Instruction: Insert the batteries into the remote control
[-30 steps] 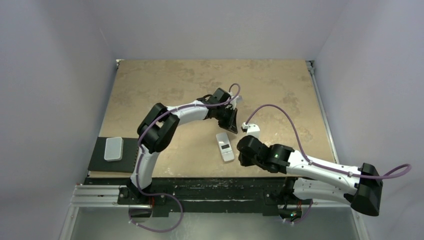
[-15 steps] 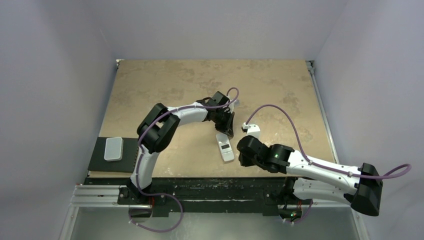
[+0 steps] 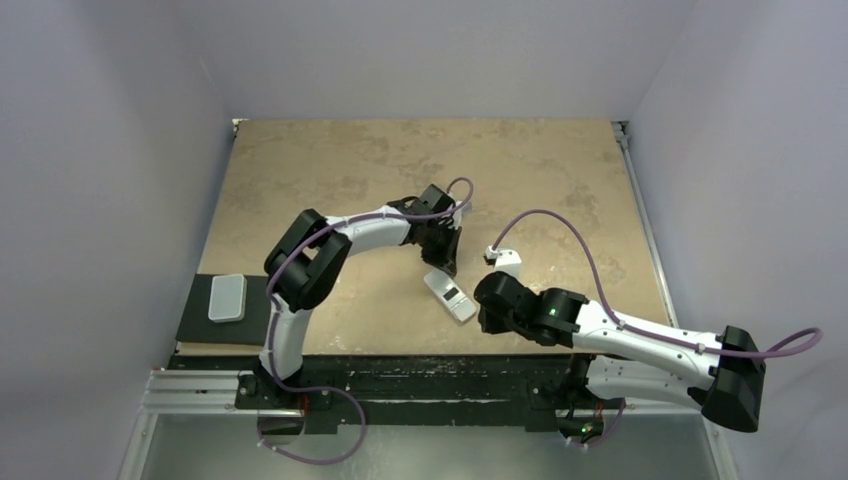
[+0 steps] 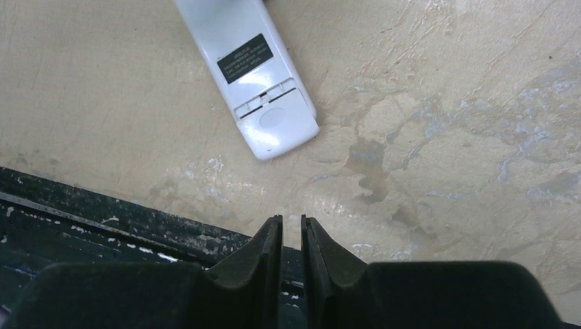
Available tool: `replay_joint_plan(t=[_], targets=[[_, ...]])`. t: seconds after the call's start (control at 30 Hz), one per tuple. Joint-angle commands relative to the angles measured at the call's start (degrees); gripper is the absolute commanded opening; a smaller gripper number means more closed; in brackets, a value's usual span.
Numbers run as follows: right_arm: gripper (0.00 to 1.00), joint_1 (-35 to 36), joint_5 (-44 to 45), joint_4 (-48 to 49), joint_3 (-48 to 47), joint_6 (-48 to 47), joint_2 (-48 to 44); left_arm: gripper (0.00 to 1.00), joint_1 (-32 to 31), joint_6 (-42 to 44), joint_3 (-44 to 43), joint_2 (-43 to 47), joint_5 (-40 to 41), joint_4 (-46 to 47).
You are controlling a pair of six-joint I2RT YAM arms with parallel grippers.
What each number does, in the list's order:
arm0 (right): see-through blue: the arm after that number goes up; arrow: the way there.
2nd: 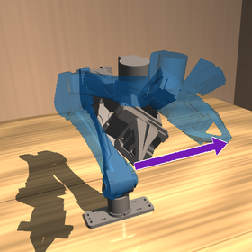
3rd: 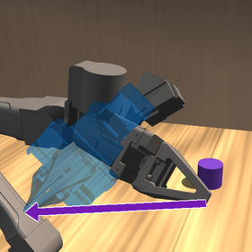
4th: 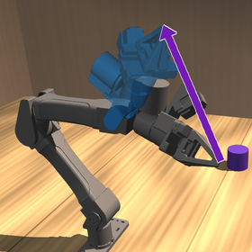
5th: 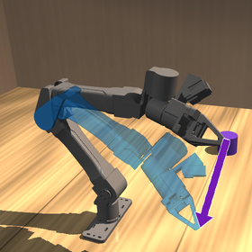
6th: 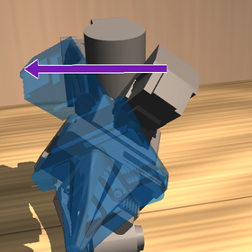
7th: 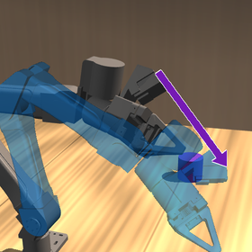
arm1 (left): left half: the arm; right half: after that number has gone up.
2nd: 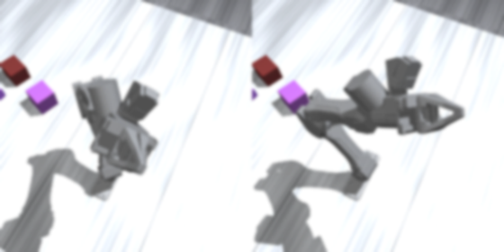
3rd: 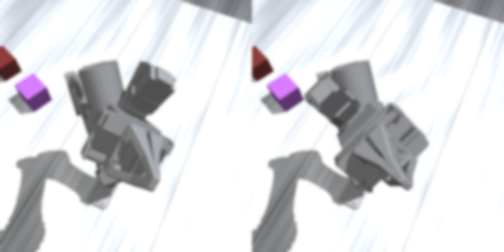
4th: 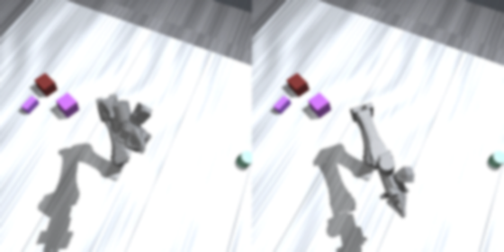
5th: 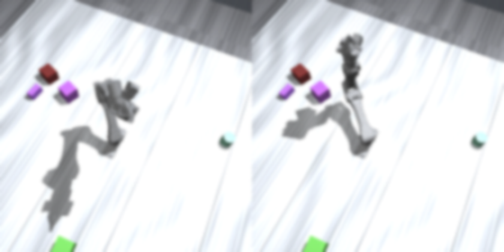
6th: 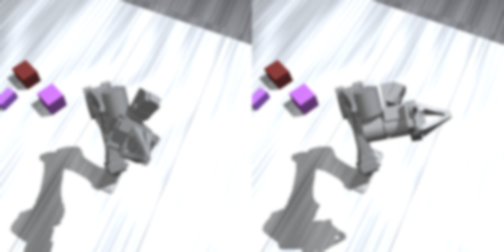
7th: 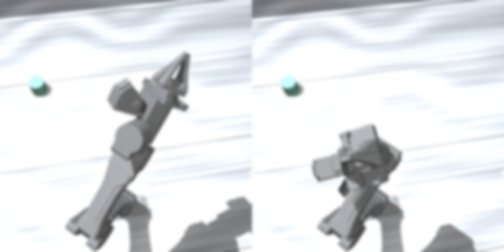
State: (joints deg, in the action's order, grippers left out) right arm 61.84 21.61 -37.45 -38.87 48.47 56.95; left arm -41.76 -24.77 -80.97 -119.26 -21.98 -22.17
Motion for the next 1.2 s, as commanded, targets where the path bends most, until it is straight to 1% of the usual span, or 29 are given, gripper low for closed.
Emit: replay_joint_plan(t=[0.0,0.17,0.27,0.47,0.57,0.83,1.03,1.17], targets=[[0.24,-0.23,2.41,-1.13,-0.32,1.26,-0.17,0.00,0.26,2.25,2.02,3.18,4.15,-3.15],[0.29,-0.21,2.94,-1.47,-0.75,1.36,0.41,0.00,0.26,2.53,3.51,4.79,5.33,-3.47],[0.34,-0.21,3.94,-2.03,-1.32,1.69,1.08,0.00,0.22,2.62,4.41,5.65,5.91,-3.63],[0.40,-0.23,5.13,-1.30,-2.20,3.33,2.85,0.00,0.26,2.55,6.00,7.36,6.88,-3.87],[0.45,-0.23,5.87,-0.67,-2.76,4.70,4.08,0.00,0.27,2.33,6.87,7.94,7.11,-3.85],[0.50,-1.31,8.36,2.19,-5.80,5.94,7.92,0.00,0.22,1.98,9.08,9.72,7.47,-3.67],[0.49,-4.74,7.42,6.32,-7.25,4.09,10.94,0.00,0.19,1.68,10.57,11.23,7.55,-3.47],[0.51,-6.88,5.96,9.00,-7.46,2.75,12.82,0.00,0.26,1.75,11.16,11.59,7.68,-3.57]])
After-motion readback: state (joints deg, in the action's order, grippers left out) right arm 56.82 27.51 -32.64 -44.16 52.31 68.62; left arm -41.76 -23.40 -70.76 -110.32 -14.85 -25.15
